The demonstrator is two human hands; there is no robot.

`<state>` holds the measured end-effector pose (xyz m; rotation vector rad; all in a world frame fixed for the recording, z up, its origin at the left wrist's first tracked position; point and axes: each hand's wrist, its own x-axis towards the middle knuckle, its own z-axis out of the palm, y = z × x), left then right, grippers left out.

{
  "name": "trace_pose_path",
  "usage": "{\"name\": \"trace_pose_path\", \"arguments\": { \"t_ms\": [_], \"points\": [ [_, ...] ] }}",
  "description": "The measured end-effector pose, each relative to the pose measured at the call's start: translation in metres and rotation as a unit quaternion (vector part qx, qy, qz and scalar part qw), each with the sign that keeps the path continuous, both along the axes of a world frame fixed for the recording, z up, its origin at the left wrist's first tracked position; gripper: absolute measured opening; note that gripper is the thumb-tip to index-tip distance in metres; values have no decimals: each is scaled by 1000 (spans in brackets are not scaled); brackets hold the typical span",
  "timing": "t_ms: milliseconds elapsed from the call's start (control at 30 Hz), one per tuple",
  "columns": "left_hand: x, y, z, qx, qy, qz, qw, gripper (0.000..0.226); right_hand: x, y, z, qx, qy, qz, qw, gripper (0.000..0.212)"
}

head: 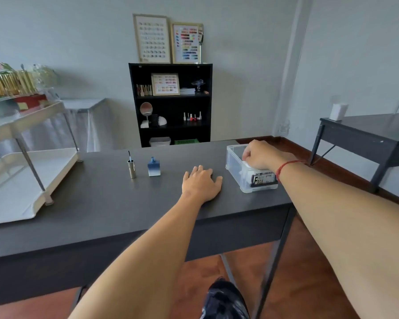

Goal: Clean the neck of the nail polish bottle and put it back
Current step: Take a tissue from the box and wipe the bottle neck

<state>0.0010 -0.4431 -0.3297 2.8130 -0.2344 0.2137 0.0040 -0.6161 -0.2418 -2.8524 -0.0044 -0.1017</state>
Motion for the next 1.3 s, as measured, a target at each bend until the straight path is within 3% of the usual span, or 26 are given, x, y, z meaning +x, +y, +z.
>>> {"name": "trace_pose_path", "arguments": {
  "t_ms": [133, 333, 500, 667, 1000, 1300],
  "points": [
    [-1, 1, -5, -5, -4, -2, 1000, 53, 6, 10, 4, -64, 45, -9, 997, 40],
    [-1, 3, -6, 2, -2, 0, 1000, 58, 9, 13, 4, -98, 25, -2, 995, 35],
    [-1, 3, -6, -1, 0, 0, 1000, 59, 6, 8, 7, -50, -8, 12, 999, 15],
    [-2, 3, -6, -1, 7, 2, 1000, 60, 5, 3, 4, -19, -99, 4, 995, 21],
    [-6, 4, -4, -6, 8, -2, 1000, 60, 10, 1, -4, 1, -119, 3, 993, 28],
    [-9, 4, -3, -39, -6, -7, 999, 54, 8, -2, 9, 162, -206, 10, 965, 12]
  ]
}}
